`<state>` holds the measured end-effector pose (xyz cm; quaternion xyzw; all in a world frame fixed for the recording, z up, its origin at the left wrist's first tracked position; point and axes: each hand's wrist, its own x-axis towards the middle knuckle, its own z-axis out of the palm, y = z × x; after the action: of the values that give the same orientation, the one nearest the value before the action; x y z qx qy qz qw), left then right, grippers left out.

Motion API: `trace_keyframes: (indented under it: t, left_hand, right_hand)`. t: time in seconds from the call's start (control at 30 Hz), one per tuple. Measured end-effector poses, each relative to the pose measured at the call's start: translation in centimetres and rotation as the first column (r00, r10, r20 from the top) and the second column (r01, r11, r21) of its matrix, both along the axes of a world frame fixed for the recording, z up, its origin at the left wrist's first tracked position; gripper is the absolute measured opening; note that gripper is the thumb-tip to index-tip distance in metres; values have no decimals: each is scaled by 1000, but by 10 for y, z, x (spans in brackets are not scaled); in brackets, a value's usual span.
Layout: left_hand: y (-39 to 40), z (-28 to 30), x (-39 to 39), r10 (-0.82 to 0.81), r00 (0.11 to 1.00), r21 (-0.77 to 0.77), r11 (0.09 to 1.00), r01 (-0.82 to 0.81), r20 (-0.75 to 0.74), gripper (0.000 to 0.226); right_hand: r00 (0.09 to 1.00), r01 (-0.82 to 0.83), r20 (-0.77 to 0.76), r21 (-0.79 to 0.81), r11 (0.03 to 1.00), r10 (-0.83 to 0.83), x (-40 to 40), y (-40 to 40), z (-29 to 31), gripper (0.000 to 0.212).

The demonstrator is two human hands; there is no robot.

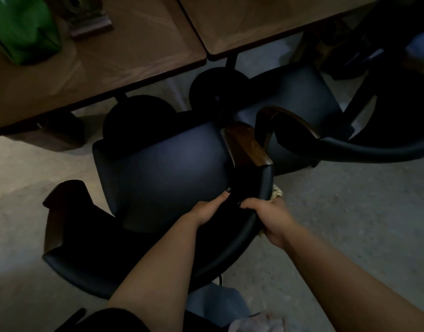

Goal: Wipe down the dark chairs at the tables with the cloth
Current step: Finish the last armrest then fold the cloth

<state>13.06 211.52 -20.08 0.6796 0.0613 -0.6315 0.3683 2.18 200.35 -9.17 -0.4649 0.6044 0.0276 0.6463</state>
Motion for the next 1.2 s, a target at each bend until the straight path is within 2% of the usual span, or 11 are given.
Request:
trace_keyframes:
  t: [0.13, 0.3, 0.5, 0.6, 0.73, 0.77, 0.83, 0.9, 1.0, 1.07, 1.2]
  left_hand:
    - [-8, -5, 18, 25, 999, 10, 1000, -26, 33, 116]
    - [-6, -10, 30, 42, 997, 34, 998, -44, 65, 105]
    - [-5, -12, 29, -13, 1000, 36, 999, 13, 4, 91]
    - [-6, -12, 24, -21, 999, 36, 999, 20, 26, 95]
    - [-7, -17, 17, -67, 996, 44, 997, 64, 66, 83]
    - [-7, -16, 16, -66, 995, 41, 997, 64, 74, 81]
    - [-8, -11, 16, -74, 992, 37, 997, 70, 98, 76]
    - [-9, -4, 15, -118, 984, 59, 992, 111, 137, 63]
    - [-9, 13, 14, -123, 961, 99, 990, 101, 247, 38]
    - [-14, 28, 11, -59, 944, 80, 996, 35, 326, 26]
    - [-36, 74, 8, 132, 912, -38, 991, -127, 389, 30]
  right_hand:
    - [999, -31, 19, -9, 999, 31, 24, -11, -4, 25]
    - [998, -60, 10, -10, 998, 60, 34, -9, -12, 17]
    - [996, -83, -11, 27, 996, 83, 28, -8, -17, 17]
    - [998, -66, 3, 19, 998, 66, 22, -7, -23, 15]
    - [998, -44, 37, -10, 999, 45, 15, -5, -30, 14]
    - [998, -39, 48, 9, 999, 38, 14, -4, -30, 17]
    - [997, -7, 72, 81, 997, 1, 11, -4, -30, 39]
    - [990, 54, 115, 226, 973, -82, 6, -8, -29, 58]
    - [955, 195, 139, 373, 907, -262, -1, -18, -26, 52]
    - [957, 224, 102, 334, 916, -271, -2, -25, -19, 48]
    - [976, 153, 135, 143, 978, -172, 3, -44, 21, 43]
